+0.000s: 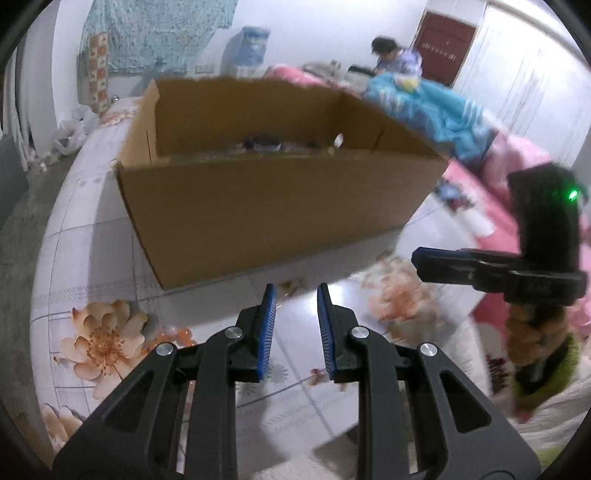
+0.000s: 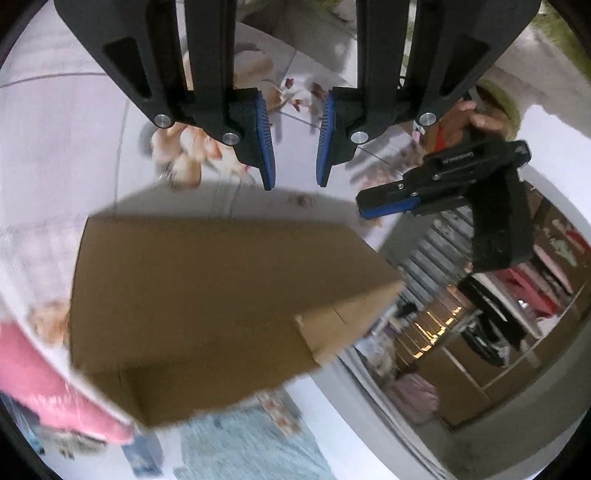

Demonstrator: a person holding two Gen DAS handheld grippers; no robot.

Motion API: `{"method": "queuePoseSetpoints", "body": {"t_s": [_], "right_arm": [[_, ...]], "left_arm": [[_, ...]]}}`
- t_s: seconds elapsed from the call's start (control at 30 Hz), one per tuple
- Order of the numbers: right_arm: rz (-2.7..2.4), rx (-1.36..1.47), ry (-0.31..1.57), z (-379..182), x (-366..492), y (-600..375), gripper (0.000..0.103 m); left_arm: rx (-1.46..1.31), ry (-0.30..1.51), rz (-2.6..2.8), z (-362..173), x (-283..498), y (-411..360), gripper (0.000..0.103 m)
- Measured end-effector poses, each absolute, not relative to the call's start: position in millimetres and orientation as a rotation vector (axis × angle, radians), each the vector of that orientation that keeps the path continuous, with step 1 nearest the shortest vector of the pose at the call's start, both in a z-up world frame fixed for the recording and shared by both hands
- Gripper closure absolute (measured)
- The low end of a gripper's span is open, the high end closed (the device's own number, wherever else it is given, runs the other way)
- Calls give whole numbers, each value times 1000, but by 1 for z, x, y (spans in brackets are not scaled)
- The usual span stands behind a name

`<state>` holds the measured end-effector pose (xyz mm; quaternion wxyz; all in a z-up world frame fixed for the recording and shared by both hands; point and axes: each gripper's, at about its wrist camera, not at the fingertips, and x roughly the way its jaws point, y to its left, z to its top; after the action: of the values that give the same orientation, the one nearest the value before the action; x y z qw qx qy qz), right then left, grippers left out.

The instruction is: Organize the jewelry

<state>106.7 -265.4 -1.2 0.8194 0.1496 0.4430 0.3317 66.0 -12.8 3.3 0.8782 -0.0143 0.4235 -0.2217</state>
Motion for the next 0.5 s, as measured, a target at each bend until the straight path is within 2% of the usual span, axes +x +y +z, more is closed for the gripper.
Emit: {"method": "queuePoseSetpoints", "body": {"t_s": [0.17, 0.5], "right_arm": [[741, 312, 974, -12, 112, -249, 80], [750, 338, 989, -22, 124, -250, 80]], "left_arm": [[140, 891, -423, -15, 76, -30, 82], [201, 928, -434, -30, 93, -38, 82]]}}
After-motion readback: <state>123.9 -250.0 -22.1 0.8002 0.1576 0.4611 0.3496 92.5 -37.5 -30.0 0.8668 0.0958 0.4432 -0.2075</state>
